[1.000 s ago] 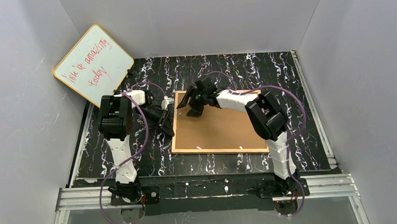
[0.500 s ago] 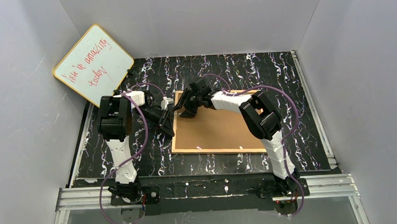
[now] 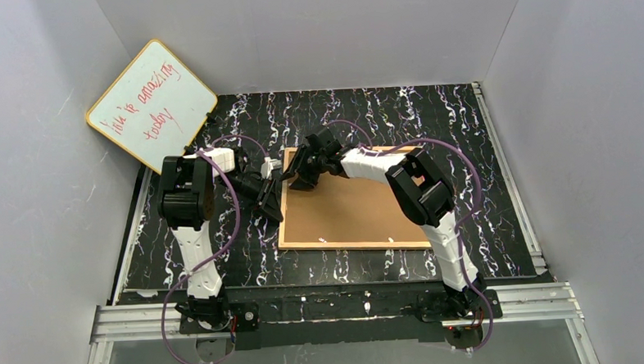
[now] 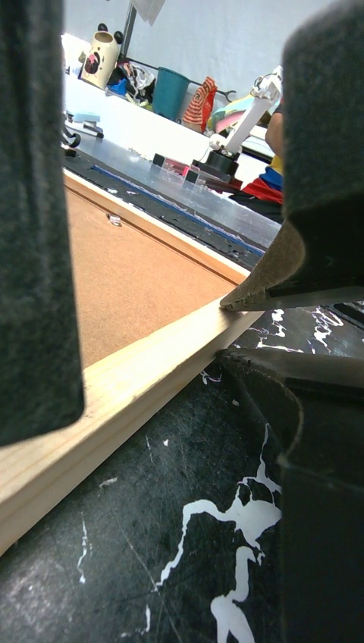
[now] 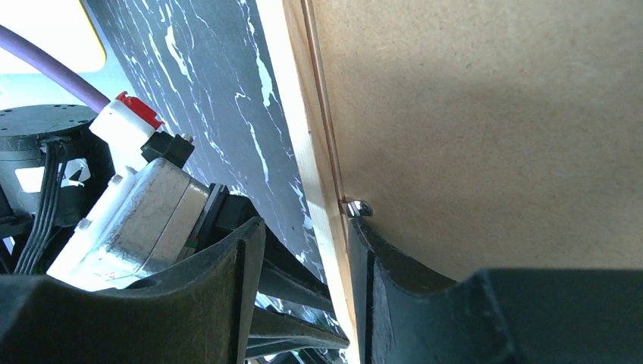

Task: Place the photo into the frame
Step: Install the photo frame at the center of the board, then pick up the photo frame from the center of the board.

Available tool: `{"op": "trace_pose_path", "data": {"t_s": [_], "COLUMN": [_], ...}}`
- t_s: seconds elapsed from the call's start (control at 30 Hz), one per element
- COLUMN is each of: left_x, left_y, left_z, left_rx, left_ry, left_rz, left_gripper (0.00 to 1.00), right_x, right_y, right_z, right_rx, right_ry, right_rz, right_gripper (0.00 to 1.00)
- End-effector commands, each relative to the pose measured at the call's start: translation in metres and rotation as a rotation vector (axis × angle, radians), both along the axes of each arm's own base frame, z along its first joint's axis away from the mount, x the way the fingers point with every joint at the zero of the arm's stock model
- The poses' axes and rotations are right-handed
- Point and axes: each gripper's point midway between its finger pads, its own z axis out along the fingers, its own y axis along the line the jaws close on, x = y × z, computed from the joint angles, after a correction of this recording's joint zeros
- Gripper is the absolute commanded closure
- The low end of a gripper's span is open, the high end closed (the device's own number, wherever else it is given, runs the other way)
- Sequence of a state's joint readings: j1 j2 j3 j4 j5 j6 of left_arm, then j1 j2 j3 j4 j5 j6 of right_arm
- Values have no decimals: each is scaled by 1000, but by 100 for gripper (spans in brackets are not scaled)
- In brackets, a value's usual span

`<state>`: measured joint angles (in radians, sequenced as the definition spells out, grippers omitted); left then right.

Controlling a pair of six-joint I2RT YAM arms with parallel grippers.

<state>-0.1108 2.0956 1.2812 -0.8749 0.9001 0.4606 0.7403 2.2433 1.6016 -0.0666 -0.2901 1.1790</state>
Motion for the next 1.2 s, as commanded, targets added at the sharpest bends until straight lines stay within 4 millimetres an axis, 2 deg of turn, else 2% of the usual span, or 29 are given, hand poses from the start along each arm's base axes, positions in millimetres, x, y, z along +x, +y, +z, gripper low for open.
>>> {"op": "trace_pose_path", "data": {"t_s": [0.0,0.13,0.2,0.27,0.33,0.4,0.47,0.5,0.57,0.63,0.7,0.73,0.8,0.87,0.97,1.07,1.17], "left_x": [10,10,12,16,23,29,34,36,40,39,35,33,27,21,14,12,12], "left_y": [13,13,13,14,16,20,25,28,34,38,42,43,47,49,50,50,51], "left_z": [-18,-16,-14,-8,2,17,30,35,45,53,59,61,64,67,75,83,90], "left_rx": [83,84,84,85,72,57,53,57,72,80,94,102,111,116,111,111,114], "left_ry": [-136,-142,-148,-155,-168,-173,-195,-209,-241,-267,-286,-290,-285,-267,-261,-274,-277], "left_rz": [-60,-61,-62,-63,-54,-48,-51,-59,-74,-98,-117,-126,-147,-157,-159,-154,-146], "left_gripper": [78,78,78,78,76,73,67,63,56,52,50,50,50,50,50,49,49], "right_x": [14,16,16,15,11,-2,-22,-34,-63,-88,-111,-122,-143,-160,-175,-186,-188], "right_y": [5,6,8,9,7,-1,-10,-19,-41,-71,-100,-111,-126,-137,-149,-153,-154], "right_z": [-1,1,8,23,48,70,90,91,88,74,63,67,63,59,49,39,32], "right_rx": [2,10,27,44,62,65,57,7,-68,-171,-284,-302,-334,-380,-438,-474,-509], "right_ry": [-33,-43,-57,-101,-185,-276,-384,-419,-448,-443,-459,-504,-551,-587,-608,-635,-655], "right_rz": [-21,-24,-13,16,72,163,315,386,534,629,703,752,833,925,1034,1131,1169], "right_gripper": [47,48,48,47,43,39,34,32,30,27,23,21,14,12,11,13,15]}}
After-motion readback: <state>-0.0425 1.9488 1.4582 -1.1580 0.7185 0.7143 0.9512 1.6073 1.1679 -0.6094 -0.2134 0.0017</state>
